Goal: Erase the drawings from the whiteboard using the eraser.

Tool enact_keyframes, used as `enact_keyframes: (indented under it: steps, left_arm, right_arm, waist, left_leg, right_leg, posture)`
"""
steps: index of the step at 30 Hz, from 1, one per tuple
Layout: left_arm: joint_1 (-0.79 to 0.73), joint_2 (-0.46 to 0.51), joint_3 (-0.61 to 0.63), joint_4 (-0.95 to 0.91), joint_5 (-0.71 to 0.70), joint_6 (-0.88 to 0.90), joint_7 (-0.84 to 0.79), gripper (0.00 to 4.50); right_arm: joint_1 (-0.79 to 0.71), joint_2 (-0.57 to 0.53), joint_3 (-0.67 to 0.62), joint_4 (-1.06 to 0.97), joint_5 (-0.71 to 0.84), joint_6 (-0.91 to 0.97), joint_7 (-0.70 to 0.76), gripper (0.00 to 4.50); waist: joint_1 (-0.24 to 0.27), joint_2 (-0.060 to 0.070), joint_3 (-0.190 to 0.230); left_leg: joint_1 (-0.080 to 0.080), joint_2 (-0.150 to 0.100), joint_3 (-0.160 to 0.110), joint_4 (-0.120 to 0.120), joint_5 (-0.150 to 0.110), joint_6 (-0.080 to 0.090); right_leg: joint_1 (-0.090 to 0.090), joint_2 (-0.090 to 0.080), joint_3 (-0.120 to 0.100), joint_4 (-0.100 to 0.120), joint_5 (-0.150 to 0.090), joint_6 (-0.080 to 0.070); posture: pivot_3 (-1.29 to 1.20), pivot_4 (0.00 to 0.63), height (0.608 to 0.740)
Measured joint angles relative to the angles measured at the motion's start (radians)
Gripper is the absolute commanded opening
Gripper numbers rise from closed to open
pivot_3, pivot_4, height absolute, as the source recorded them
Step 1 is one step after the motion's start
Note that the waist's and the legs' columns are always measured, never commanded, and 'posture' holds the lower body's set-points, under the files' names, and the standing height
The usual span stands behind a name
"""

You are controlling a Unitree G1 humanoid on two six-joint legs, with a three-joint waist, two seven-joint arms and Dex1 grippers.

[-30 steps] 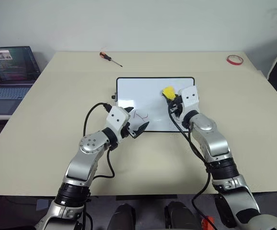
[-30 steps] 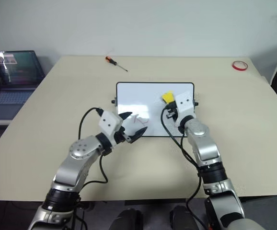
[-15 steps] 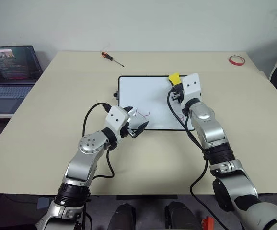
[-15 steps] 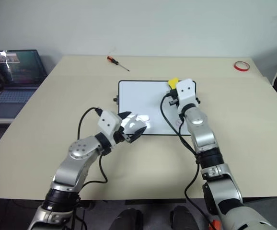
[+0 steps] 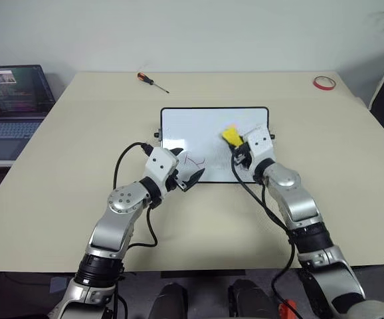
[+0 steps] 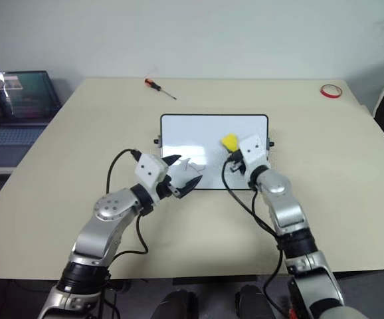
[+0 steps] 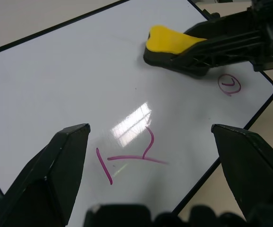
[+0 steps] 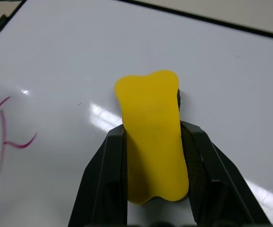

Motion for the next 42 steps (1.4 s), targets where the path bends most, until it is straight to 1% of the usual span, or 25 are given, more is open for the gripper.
enact_keyframes:
  steps: [4, 8, 12, 16, 20, 24, 25, 28, 29, 32, 34, 37, 42]
  left_arm:
    - [0.062, -0.002, 0.003, -0.064, -0.015, 0.005, 0.001, 4.50]
    - [0.134, -0.002, -0.024, -0.124, -0.018, -0.003, -0.022, 4.50]
    - [0.180, -0.002, -0.031, -0.152, -0.018, -0.013, -0.033, 4.50]
    - [0.243, -0.002, -0.028, -0.199, -0.010, -0.052, -0.017, 4.50]
    - [0.337, -0.001, -0.022, -0.209, 0.009, -0.104, 0.007, 4.50]
    - [0.381, -0.002, -0.016, -0.212, 0.030, -0.156, 0.028, 4.50]
    - [0.382, -0.002, -0.017, -0.211, 0.030, -0.162, 0.030, 4.50]
    - [0.396, 0.000, -0.007, -0.208, 0.031, -0.189, 0.030, 4.50]
    - [0.399, 0.000, -0.005, -0.202, 0.031, -0.196, 0.029, 4.50]
    - [0.377, 0.001, -0.006, -0.181, 0.039, -0.213, 0.028, 4.50]
    - [0.364, 0.002, -0.002, -0.167, 0.040, -0.218, 0.028, 4.50]
    - [0.362, 0.003, -0.001, -0.156, 0.041, -0.219, 0.026, 4.50]
    - [0.332, 0.014, -0.002, -0.125, 0.047, -0.230, 0.020, 4.50]
  right_arm:
    - [0.029, -0.007, -0.017, -0.042, 0.007, 0.020, -0.009, 1.21]
    - [0.029, -0.004, -0.057, -0.044, 0.015, 0.017, -0.032, 1.21]
    - [0.025, 0.000, -0.119, -0.040, 0.049, 0.006, -0.050, 1.21]
    - [0.051, -0.033, -0.189, -0.085, 0.106, 0.001, -0.025, 1.21]
    - [0.185, -0.115, -0.238, -0.246, 0.166, -0.002, 0.047, 1.21]
    - [0.360, -0.203, -0.305, -0.412, 0.235, 0.008, 0.121, 1.21]
    - [0.413, -0.226, -0.328, -0.454, 0.249, 0.008, 0.140, 1.21]
    - [0.632, -0.300, -0.365, -0.586, 0.285, -0.013, 0.235, 1.21]
    - [0.692, -0.311, -0.364, -0.611, 0.291, -0.025, 0.262, 1.21]
    - [0.781, -0.333, -0.360, -0.623, 0.277, -0.117, 0.322, 1.21]
    - [0.788, -0.338, -0.351, -0.615, 0.267, -0.159, 0.339, 1.21]
    - [0.758, -0.338, -0.346, -0.600, 0.259, -0.181, 0.335, 1.21]
    - [0.647, -0.332, -0.307, -0.546, 0.217, -0.181, 0.288, 1.21]
  waist:
    - [0.003, 0.000, 0.000]
    - [0.012, 0.000, 0.000]
    - [0.017, 0.000, 0.000]
    - [0.018, 0.000, 0.001]
    - [0.024, 0.000, 0.001]
    - [0.028, 0.000, 0.001]
    - [0.028, 0.000, 0.001]
    - [0.033, 0.000, 0.001]
    - [0.031, 0.000, 0.001]
    - [0.022, 0.001, 0.001]
    - [0.020, 0.000, 0.001]
    - [0.023, 0.000, 0.002]
    - [0.027, -0.001, 0.003]
  left_leg:
    - [0.000, 0.000, 0.000, 0.000, 0.000, 0.000]
    - [-0.001, -0.001, -0.001, 0.000, 0.000, 0.000]
    - [-0.001, -0.001, -0.001, 0.000, 0.000, 0.000]
    - [-0.003, -0.001, -0.001, -0.001, 0.000, 0.000]
    - [-0.005, 0.000, -0.002, -0.003, 0.000, 0.000]
    - [-0.005, 0.000, -0.002, -0.003, -0.001, 0.000]
    - [-0.005, 0.000, -0.002, -0.003, -0.001, 0.000]
    - [-0.005, 0.000, -0.003, -0.003, -0.001, 0.000]
    - [-0.005, 0.000, -0.003, -0.003, -0.001, 0.000]
    - [-0.002, 0.000, -0.001, -0.002, -0.001, 0.001]
    - [0.003, 0.001, 0.000, -0.002, -0.001, 0.001]
    - [0.010, 0.000, -0.002, -0.003, -0.001, 0.000]
    - [0.010, 0.000, -0.003, -0.003, -0.001, 0.000]
  right_leg:
    - [0.001, 0.000, 0.000, -0.001, 0.000, 0.000]
    - [0.001, 0.000, 0.001, -0.001, 0.000, 0.000]
    - [0.001, 0.000, 0.001, -0.002, 0.000, 0.000]
    - [0.000, -0.001, 0.001, -0.006, 0.000, 0.000]
    - [0.000, -0.002, 0.001, -0.012, 0.000, 0.000]
    - [0.002, -0.002, 0.000, -0.014, 0.000, 0.000]
    - [0.002, -0.002, 0.000, -0.014, 0.000, 0.000]
    - [0.003, -0.002, -0.001, -0.015, 0.000, 0.000]
    - [0.003, -0.002, -0.001, -0.015, 0.000, 0.000]
    - [0.005, -0.001, 0.000, -0.014, 0.000, 0.000]
    - [0.010, 0.000, 0.000, -0.015, 0.000, 0.001]
    - [0.018, 0.000, 0.000, -0.016, 0.000, 0.001]
    - [0.018, 0.000, 0.000, -0.016, 0.000, 0.001]
  posture:
    - [0.00, 0.150, 0.740]
    - [0.00, 0.150, 0.740]
    - [0.00, 0.150, 0.740]
    - [0.00, 0.150, 0.740]
    - [0.00, 0.150, 0.740]
    - [0.00, 0.150, 0.740]
    - [0.00, 0.150, 0.740]
    - [0.00, 0.150, 0.740]
    - [0.00, 0.150, 0.740]
    - [0.00, 0.150, 0.740]
    - [0.00, 0.150, 0.740]
    - [0.00, 0.150, 0.740]
    - [0.00, 0.150, 0.740]
